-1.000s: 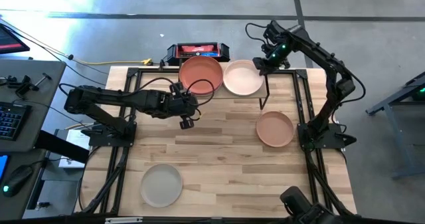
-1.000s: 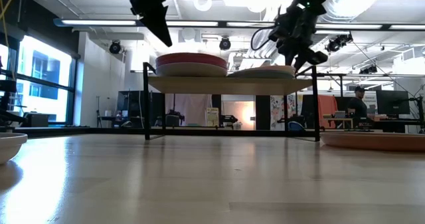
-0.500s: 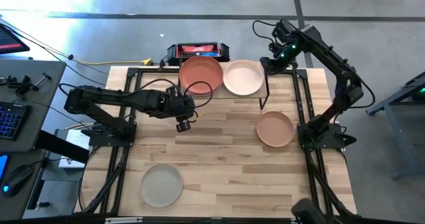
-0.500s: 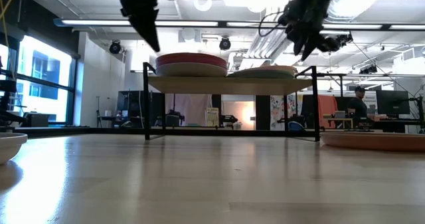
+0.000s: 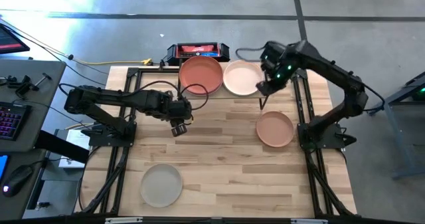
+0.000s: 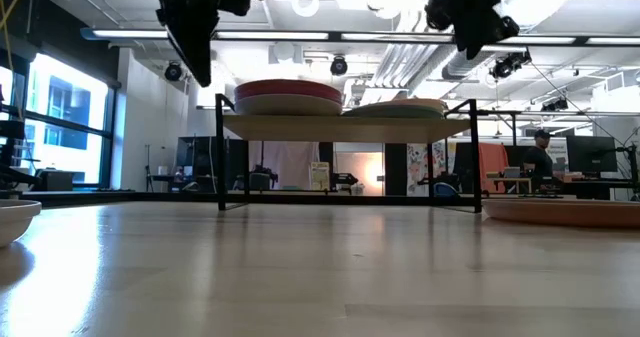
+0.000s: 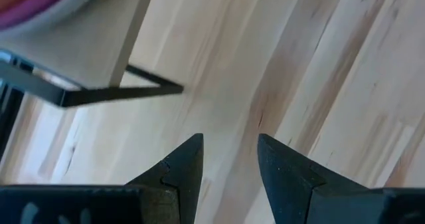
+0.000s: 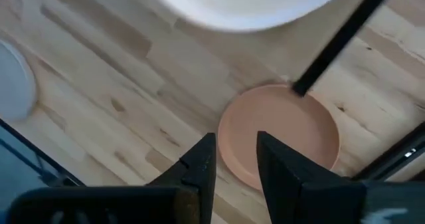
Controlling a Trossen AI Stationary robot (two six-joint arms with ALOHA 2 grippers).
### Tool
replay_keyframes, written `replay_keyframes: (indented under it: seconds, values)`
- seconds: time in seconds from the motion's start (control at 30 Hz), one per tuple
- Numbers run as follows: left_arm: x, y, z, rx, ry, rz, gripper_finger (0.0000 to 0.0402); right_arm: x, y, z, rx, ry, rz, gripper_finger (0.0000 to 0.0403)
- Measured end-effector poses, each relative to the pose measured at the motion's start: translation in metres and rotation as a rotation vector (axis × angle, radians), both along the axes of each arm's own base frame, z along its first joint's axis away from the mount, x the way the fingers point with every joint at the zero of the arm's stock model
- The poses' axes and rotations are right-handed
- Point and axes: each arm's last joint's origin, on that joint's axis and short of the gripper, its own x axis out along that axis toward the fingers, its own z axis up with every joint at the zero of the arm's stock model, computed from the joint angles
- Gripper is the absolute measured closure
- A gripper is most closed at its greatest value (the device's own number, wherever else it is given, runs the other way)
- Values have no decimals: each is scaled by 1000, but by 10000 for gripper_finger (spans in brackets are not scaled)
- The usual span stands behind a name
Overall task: Place and stack plates onto a shelf
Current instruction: Stack the brown plate on top of the light orange plate on the shelf
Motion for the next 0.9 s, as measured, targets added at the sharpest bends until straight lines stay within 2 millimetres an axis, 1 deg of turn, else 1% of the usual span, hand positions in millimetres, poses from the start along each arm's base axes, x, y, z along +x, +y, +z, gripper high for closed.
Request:
replay_keyframes:
  seconds: [0.2, 0.33, 0.47, 0.6, 0.77, 0.83, 0.9]
  values:
    - [-11, -3, -2, -12, 99, 57, 268, 20, 41, -1, -56, 54, 65, 316]
    - [-17, -12, -3, -15, 139, 70, 268, 27, 64, -1, -103, 82, 66, 316]
    - [-18, -24, -5, -15, 135, 54, 268, 33, 86, -1, -148, 90, 69, 316]
    - [-26, -34, -24, 7, 195, 47, 268, 35, 103, -1, -178, 97, 54, 316]
    - [-41, -45, -51, 2, 277, 99, 268, 36, 121, -1, -206, 94, 37, 316]
    - [-46, -50, -57, -11, 308, 105, 268, 37, 128, -1, -211, 91, 28, 316]
    - [-50, -54, -59, -8, 324, 108, 268, 39, 135, -2, -229, 91, 18, 316]
